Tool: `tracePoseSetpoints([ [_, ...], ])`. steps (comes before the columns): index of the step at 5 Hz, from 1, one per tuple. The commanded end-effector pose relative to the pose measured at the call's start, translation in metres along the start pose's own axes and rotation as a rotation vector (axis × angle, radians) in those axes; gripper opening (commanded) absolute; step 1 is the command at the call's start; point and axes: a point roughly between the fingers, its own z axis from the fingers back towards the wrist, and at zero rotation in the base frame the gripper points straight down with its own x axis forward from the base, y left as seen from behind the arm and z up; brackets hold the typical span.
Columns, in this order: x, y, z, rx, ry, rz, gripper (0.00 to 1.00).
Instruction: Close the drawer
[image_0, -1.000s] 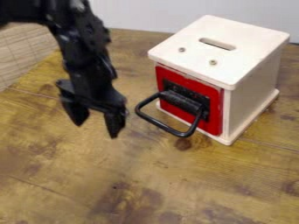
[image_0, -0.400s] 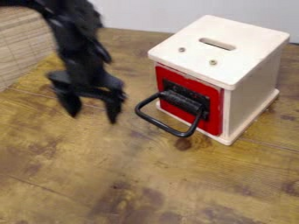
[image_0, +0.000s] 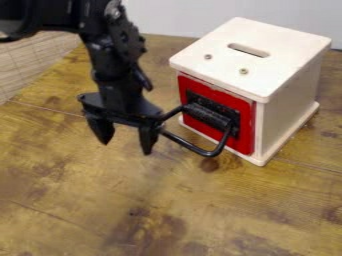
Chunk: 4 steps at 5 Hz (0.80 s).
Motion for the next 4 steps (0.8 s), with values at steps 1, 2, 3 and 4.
tracePoseSetpoints([
  [1, -0.004, 0.034, 0.042, 0.007, -0.085, -0.004, 1.0],
  [2, -0.01, 0.062, 0.064, 0.015, -0.08, 0.069, 1.0],
  [3, -0.009, 0.069, 0.077, 0.054, -0.075, 0.069, 1.0],
  [4, 0.004, 0.067, 0.081, 0.085, -0.061, 0.186, 1.0],
])
